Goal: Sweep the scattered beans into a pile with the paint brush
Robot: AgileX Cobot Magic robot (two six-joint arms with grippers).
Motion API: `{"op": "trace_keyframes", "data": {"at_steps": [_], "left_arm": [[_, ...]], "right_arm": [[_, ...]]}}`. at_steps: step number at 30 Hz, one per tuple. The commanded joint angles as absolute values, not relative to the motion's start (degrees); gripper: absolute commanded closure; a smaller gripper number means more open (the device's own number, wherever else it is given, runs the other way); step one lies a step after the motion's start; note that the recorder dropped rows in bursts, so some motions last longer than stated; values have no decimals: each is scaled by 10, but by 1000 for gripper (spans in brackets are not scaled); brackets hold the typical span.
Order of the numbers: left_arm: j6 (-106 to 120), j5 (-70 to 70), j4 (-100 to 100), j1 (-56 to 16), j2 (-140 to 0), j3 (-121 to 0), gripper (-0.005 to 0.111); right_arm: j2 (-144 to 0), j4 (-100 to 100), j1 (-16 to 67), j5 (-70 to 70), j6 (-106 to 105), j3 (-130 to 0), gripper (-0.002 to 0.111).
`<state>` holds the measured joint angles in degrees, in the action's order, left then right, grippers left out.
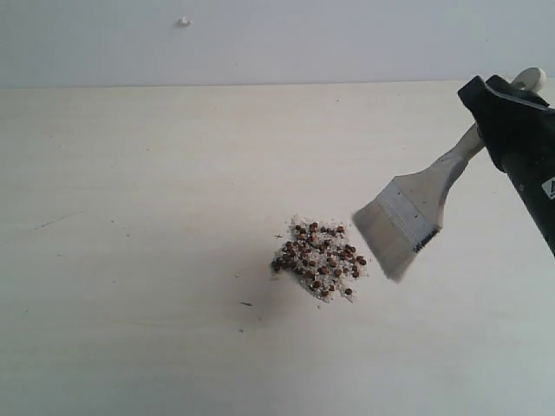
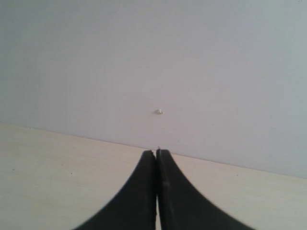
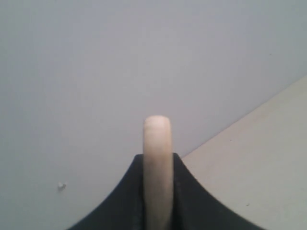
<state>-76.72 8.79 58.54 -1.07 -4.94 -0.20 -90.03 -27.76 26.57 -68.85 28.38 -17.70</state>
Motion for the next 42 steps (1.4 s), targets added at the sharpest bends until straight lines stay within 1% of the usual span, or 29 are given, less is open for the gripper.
{"op": "trace_keyframes", "data": {"at_steps": [1, 4, 7, 9, 15, 17, 19, 22, 25, 28, 30, 35, 38, 42], "left_arm": [[-766, 91, 581, -15, -46, 0, 107], [-766, 91, 581, -15, -46, 0, 107], [-766, 91, 581, -15, -46, 0, 107], [-766, 91, 581, -15, -46, 0, 107], [-766, 91, 581, -15, -46, 0, 107], [-766, 91, 581, -15, -46, 0, 107], [-766, 91, 581, -15, -46, 0, 107], [-766, 91, 581, -15, -46, 0, 107], [-766, 91, 581, -15, -46, 0, 107], [-766, 91, 581, -15, -46, 0, 107], [-766, 91, 581, -15, -46, 0, 107], [-766, 91, 581, -15, -46, 0, 107], [-766, 91, 581, -15, -46, 0, 107], [-766, 91, 581, -15, -46, 0, 107]], "right_arm": [[-893, -260, 267, -700, 217, -193, 108], [-893, -183, 267, -700, 117, -229, 108], [-893, -182, 252, -549, 24, -289, 108], [-893, -175, 227, -444, -21, -337, 108], [-883, -46, 142, -197, -48, -457, 108], [-886, -6, 113, -151, -46, -483, 108], [-887, 15, 92, -145, -43, -489, 108], [-889, 62, 68, -151, -16, -489, 108], [-897, 178, 52, -194, 86, -486, 108], [-912, 293, 33, -345, 242, -461, 108], [-937, 340, 16, -485, 303, -447, 108], [-1021, 384, -12, -697, 318, -444, 108], [-1073, 390, -15, -700, 312, -454, 108], [-1135, 474, -13, -700, 317, -511, 108]]}}
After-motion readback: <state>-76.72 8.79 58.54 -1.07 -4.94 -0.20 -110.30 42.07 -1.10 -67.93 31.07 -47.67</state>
